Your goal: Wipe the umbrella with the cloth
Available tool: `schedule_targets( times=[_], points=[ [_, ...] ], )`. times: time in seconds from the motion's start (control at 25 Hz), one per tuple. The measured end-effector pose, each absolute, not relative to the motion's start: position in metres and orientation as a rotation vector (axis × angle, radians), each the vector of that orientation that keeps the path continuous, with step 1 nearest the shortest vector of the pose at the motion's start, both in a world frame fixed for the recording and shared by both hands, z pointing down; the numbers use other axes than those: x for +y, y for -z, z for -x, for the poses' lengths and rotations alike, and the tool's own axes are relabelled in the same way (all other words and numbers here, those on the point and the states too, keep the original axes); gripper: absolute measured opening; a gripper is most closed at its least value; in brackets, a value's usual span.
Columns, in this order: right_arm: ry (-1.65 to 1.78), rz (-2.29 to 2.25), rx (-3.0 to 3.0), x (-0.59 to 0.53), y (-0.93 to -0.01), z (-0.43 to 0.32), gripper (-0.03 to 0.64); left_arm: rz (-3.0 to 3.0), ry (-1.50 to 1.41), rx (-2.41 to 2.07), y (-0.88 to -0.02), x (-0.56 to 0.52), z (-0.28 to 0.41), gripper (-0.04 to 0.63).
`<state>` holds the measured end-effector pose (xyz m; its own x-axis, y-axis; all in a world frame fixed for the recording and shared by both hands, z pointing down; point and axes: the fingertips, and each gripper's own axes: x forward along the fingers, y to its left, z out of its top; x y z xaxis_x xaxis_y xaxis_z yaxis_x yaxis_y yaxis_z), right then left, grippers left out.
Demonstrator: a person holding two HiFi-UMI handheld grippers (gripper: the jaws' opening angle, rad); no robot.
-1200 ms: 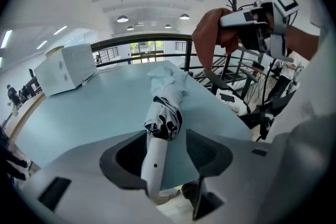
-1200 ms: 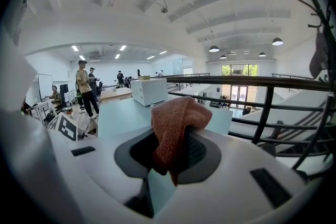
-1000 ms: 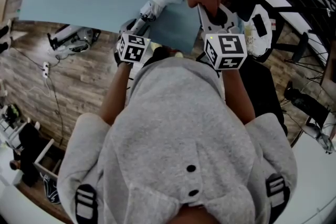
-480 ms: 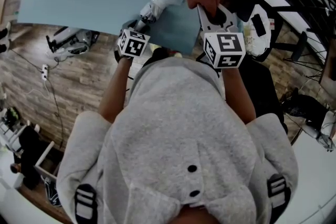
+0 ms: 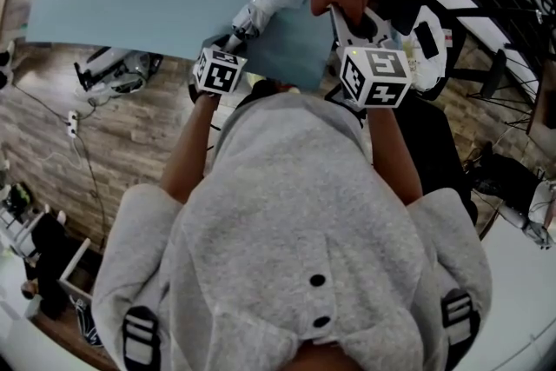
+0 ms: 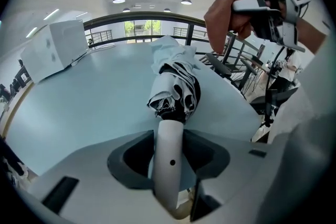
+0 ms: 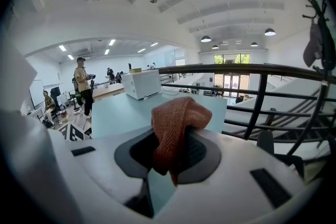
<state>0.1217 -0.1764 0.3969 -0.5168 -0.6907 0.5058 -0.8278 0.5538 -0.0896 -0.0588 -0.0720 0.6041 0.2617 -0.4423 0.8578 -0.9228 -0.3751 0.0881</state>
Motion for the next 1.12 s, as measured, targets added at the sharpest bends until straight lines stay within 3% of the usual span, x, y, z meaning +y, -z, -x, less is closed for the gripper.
schedule_targets(
  times=[1.12],
  points=[
    [-0.343,-1.356,-2.186,-0.187,-0.426,-0.099,0.081,-2.055,-1.074,-1.096,-0.605,-0.086,0.078,0.163]
  ],
)
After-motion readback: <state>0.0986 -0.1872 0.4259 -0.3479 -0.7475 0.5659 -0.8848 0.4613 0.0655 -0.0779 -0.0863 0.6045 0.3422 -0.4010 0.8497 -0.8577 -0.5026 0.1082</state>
